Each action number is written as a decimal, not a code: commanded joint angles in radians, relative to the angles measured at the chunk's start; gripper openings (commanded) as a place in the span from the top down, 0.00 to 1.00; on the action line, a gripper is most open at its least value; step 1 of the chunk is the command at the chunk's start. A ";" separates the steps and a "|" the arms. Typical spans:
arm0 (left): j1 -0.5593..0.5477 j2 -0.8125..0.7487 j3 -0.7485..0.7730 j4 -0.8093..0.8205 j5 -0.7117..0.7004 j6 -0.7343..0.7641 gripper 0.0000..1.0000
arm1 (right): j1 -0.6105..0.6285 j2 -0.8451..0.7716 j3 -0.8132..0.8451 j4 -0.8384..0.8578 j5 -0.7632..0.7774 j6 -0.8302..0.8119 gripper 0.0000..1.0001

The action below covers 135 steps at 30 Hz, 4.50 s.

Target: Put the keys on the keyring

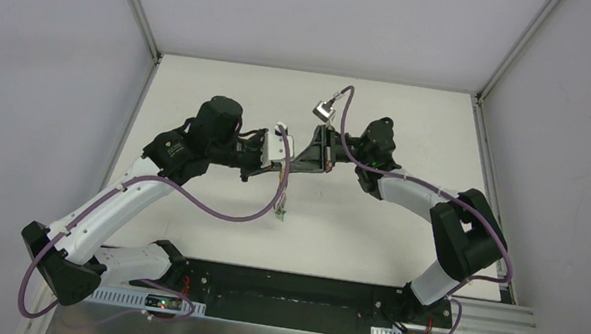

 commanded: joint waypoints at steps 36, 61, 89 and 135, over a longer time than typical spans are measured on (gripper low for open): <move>0.004 0.031 0.056 0.072 -0.110 -0.061 1.00 | 0.028 -0.034 0.014 -0.008 -0.004 -0.075 1.00; 0.004 -0.006 0.020 -0.030 -0.019 0.031 1.00 | -0.007 -0.100 0.062 -0.400 0.003 -0.389 1.00; 0.003 0.044 0.192 -0.229 0.151 0.008 1.00 | -0.043 -0.234 0.147 -1.031 0.032 -1.147 0.38; 0.003 0.130 0.230 -0.067 0.162 -0.381 1.00 | -0.028 -0.331 0.170 -1.242 0.157 -1.394 0.29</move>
